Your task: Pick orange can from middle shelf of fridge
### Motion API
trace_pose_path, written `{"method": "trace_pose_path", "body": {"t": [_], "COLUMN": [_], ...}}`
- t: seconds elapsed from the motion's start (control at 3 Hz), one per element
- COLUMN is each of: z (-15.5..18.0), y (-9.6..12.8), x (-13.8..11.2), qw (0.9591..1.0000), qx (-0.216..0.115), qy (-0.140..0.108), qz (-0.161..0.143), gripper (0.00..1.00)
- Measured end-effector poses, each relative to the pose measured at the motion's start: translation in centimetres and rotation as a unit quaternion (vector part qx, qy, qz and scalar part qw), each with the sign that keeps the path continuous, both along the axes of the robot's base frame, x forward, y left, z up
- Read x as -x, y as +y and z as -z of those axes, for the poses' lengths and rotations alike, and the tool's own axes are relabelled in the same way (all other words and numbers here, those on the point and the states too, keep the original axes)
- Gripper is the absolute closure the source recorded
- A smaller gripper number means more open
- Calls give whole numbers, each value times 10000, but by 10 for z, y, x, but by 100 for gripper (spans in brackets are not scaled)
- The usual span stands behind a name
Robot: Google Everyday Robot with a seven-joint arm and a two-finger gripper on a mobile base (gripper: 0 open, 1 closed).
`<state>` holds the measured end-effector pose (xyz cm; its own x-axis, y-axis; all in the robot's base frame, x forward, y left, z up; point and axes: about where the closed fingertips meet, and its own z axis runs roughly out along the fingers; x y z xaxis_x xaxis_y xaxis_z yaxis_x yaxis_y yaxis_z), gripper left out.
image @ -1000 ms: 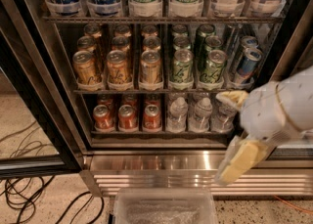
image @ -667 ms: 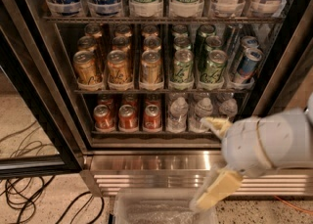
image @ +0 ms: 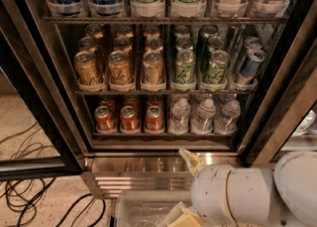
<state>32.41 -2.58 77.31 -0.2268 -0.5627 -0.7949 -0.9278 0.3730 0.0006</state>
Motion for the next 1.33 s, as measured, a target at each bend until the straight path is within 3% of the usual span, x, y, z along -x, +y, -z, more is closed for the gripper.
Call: {"method": "trace_pose_path", "body": {"t": [0.33,0.67,1.0,1.33], "z": [-6,-16,-32,-32], "y": [25,47,73,73], "x": [-9,-36,-67,-67], "qw": [9979,9939,9905,9905], "qx": [-177,-298,-449,-450], "qy": [-413,-712,-929,-929], "qz": [465,782,911,912], "gripper": [0,0,0,0]}}
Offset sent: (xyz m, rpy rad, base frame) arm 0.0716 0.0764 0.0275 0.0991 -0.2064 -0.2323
